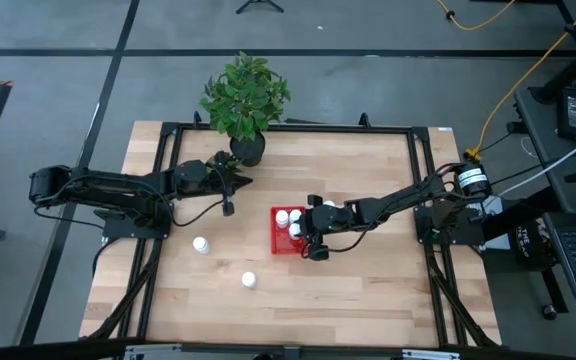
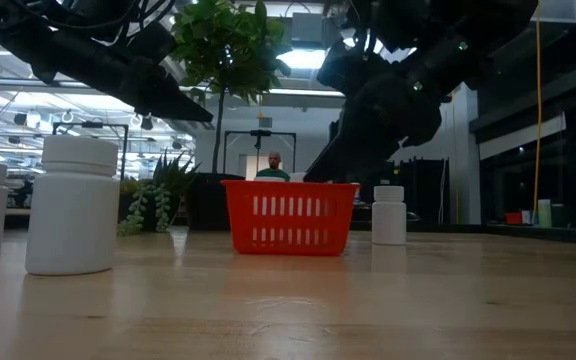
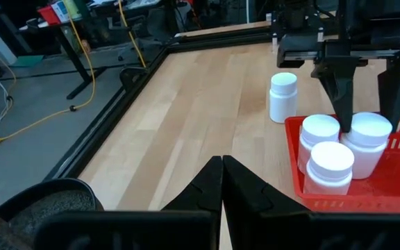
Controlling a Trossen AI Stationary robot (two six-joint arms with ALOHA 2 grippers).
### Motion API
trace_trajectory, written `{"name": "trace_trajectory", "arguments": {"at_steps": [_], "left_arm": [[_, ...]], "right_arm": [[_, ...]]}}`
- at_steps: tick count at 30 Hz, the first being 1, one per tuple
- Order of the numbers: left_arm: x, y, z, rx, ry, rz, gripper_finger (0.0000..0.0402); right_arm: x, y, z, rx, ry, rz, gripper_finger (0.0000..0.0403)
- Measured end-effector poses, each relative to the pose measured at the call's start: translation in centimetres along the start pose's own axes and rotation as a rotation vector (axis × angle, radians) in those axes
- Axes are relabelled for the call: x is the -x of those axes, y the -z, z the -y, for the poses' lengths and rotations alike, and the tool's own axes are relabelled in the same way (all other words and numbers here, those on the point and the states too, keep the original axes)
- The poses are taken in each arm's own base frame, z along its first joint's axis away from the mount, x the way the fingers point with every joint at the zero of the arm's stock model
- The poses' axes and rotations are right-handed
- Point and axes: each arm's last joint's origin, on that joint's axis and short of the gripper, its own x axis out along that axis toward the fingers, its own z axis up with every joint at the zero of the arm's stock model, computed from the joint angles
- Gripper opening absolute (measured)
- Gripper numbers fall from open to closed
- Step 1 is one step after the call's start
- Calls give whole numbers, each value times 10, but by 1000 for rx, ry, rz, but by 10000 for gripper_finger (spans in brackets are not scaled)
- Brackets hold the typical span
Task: Pick and place pill bottles into a basket
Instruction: Put the white medicine bottle into the red bin
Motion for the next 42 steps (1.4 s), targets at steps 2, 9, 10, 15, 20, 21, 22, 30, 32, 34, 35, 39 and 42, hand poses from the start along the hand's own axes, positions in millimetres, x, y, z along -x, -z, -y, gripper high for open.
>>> {"name": "trace_trajectory", "arguments": {"at_steps": [2, 9, 10, 15, 20, 21, 22, 30, 32, 34, 35, 39, 42], "left_arm": [[0, 0, 0, 0, 2, 0, 5], [0, 0, 0, 0, 2, 0, 2], [0, 0, 0, 0, 2, 0, 3], [0, 0, 0, 0, 2, 0, 7], [0, 0, 0, 0, 2, 0, 6], [0, 0, 0, 0, 2, 0, 6], [0, 0, 0, 0, 2, 0, 6], [0, 0, 0, 0, 2, 0, 18], [0, 0, 0, 0, 2, 0, 22], [0, 0, 0, 0, 2, 0, 26], [0, 0, 0, 0, 2, 0, 27], [0, 0, 0, 0, 2, 0, 32], [0, 0, 0, 0, 2, 0, 34]], "right_arm": [[0, 0, 0, 1, 0, -5, 162], [0, 1, 0, 34, 0, -6, 164], [0, 1, 0, 33, 0, -6, 164], [0, 0, 0, 27, 0, -6, 165], [1, 0, 0, 29, 0, -6, 165], [2, 0, 0, 31, 0, -5, 165], [3, -1, 0, 31, 0, -5, 165], [5, -3, 1, 27, 0, 5, 175], [5, -3, 1, 27, 0, 2, 183], [5, -2, 1, 27, 0, -4, 193], [5, -2, 1, 26, 0, -7, 197], [5, -2, 1, 1, 0, -6, 216], [5, -2, 1, 2, 0, -6, 230]]}}
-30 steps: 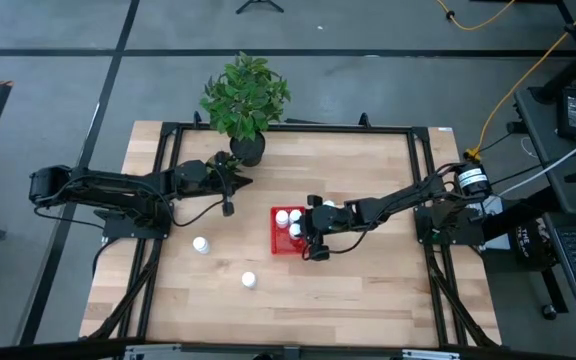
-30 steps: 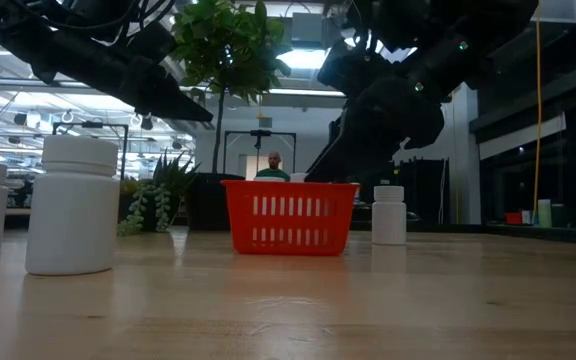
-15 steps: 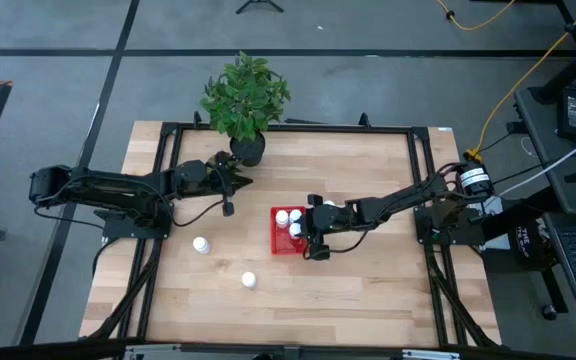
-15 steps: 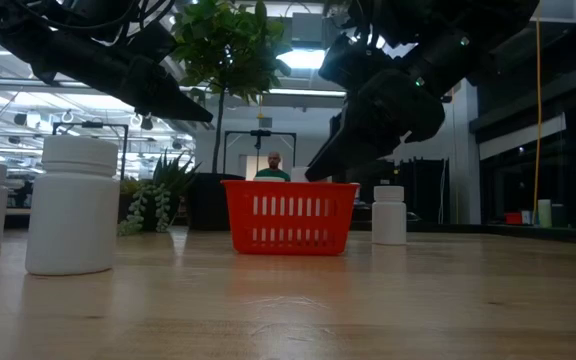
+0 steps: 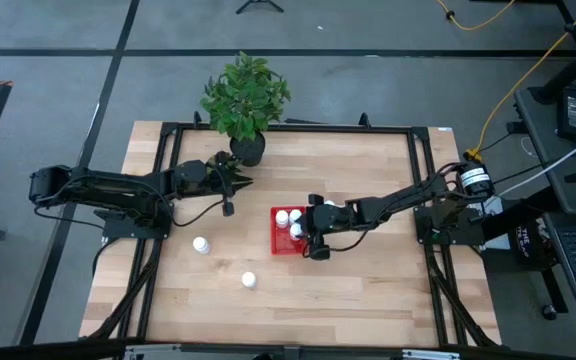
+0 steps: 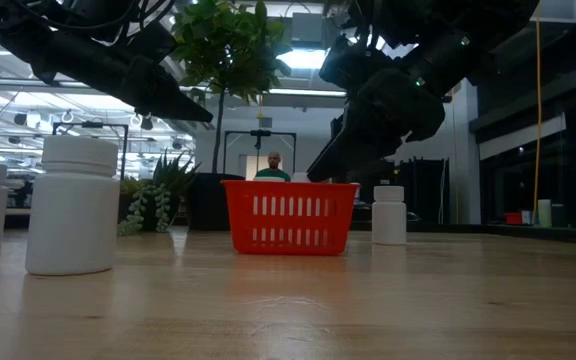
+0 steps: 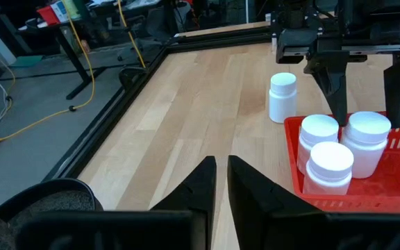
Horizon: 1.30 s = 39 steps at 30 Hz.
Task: Pick and place pill bottles into a basket
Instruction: Put the white medicine bottle into the red bin
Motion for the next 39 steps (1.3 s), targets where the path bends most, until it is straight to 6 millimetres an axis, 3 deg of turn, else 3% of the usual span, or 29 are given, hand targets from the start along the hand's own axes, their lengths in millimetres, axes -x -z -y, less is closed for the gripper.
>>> {"name": "trace_trajectory", "arguments": {"at_steps": [6, 15, 24, 30, 34, 39], "left_arm": [[0, 0, 0, 0, 0, 0, 35], [0, 0, 0, 0, 0, 3, 60], [3, -4, 18, -39, 130, 31, 148], [5, -7, 29, -60, 180, 59, 216], [6, -7, 33, -64, 199, 66, 253], [8, -9, 39, -55, 233, 71, 278]], "right_arm": [[2, -2, 0, 52, 1, 8, 249], [29, -23, 4, 45, 4, 109, 252], [58, -32, 9, 91, 10, 128, 252], [56, -11, 21, 70, 84, 179, 248], [59, 7, 31, 51, 135, 300, 209], [74, 21, 41, 18, 180, 383, 101]]}}
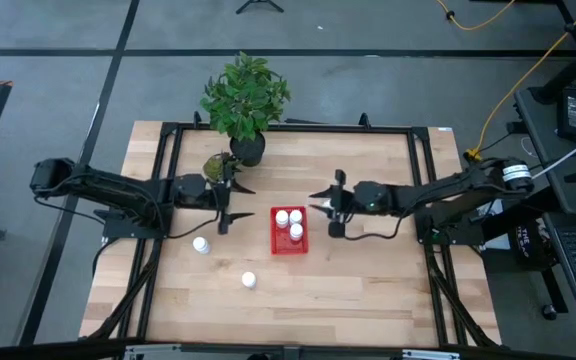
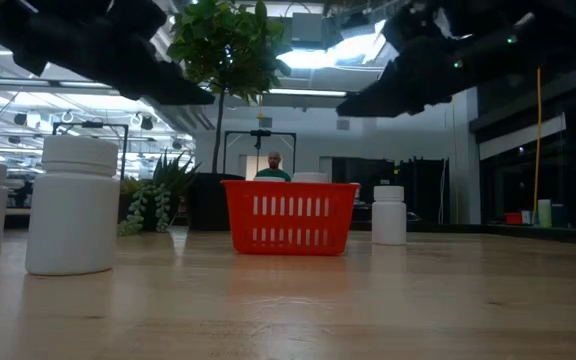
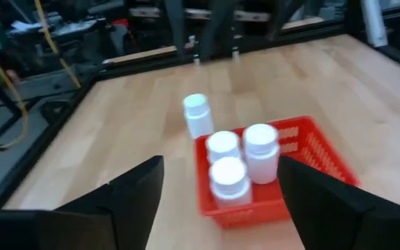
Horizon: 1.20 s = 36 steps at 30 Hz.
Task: Pick and place pill bottles into a basket
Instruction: Put the white medicine bottle into the red bin
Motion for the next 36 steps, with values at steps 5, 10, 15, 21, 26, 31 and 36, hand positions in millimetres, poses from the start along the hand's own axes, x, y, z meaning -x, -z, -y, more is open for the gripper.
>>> {"name": "trace_trajectory", "arguments": {"at_steps": [5, 10, 15, 21, 26, 31, 36], "left_arm": [[0, -18, 11, 38, 47, 19, 280], [0, -37, 31, 44, 31, -83, 280], [-2, -53, 62, 25, 65, -170, 281], [-6, -61, 103, 99, 53, -248, 281], [-11, -61, 139, 171, 83, -281, 281], [-13, -58, 166, 197, 80, -307, 281], [-17, -56, 183, 159, 55, -350, 281]], "right_arm": [[9, -2, 5, 34, 8, 22, 13], [13, -6, 6, 75, 12, 42, 4], [12, -5, 10, 110, 27, 33, 5], [11, -3, 18, 129, 56, 17, 5], [10, -2, 25, 151, 69, 8, 6], [10, -1, 26, 145, 26, 15, 7], [10, 0, 26, 134, 19, 5, 7]]}}
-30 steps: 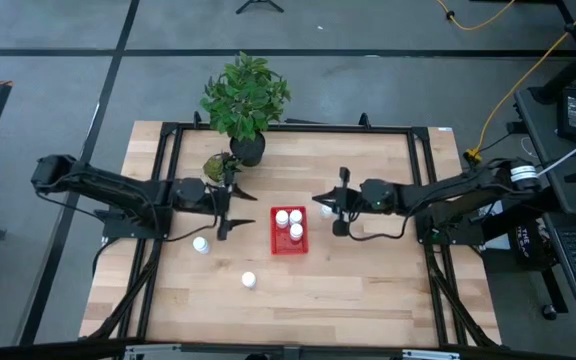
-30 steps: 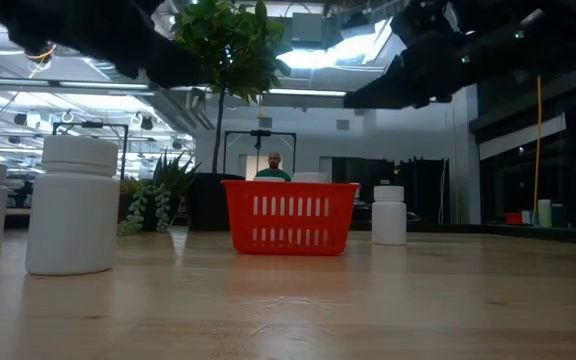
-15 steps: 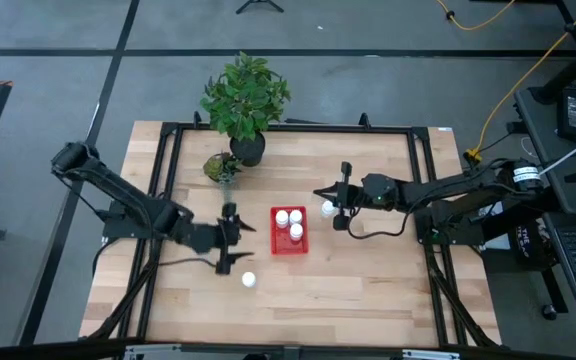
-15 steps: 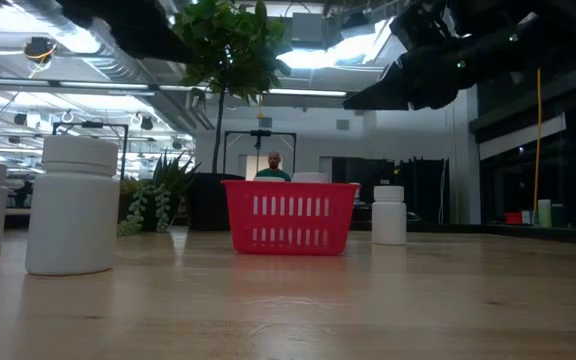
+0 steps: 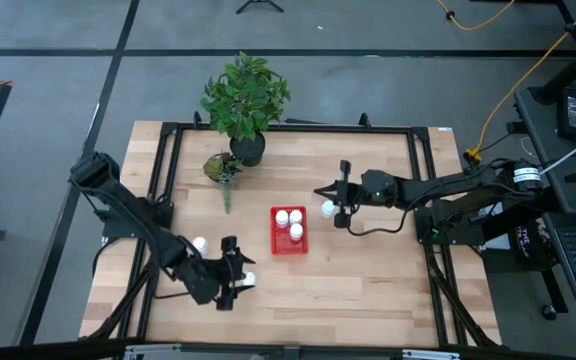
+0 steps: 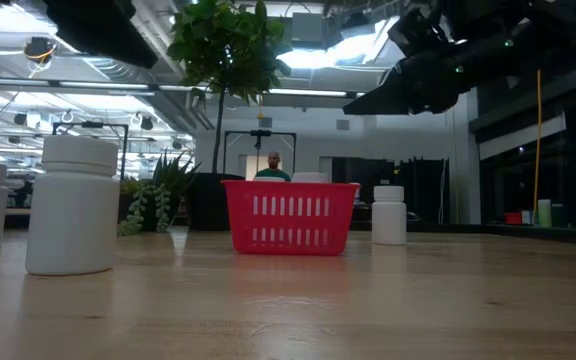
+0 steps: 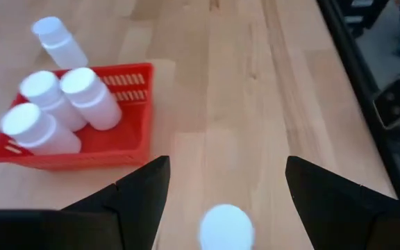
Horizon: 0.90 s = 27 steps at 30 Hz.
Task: Pick and place pill bottles into a basket
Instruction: Put the white medicine bottle into the red bin
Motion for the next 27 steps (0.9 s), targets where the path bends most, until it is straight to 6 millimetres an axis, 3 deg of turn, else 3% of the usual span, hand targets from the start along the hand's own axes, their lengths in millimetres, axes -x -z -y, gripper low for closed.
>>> {"name": "trace_trajectory", "arguments": {"at_steps": [9, 27], "left_arm": [[-9, 17, 16, 23, 7, -79, 281], [-29, 32, 9, 70, -68, -197, 281]], "right_arm": [[0, 0, -1, -99, -15, 5, 7], [0, -1, -2, -125, -37, 11, 7]]}}
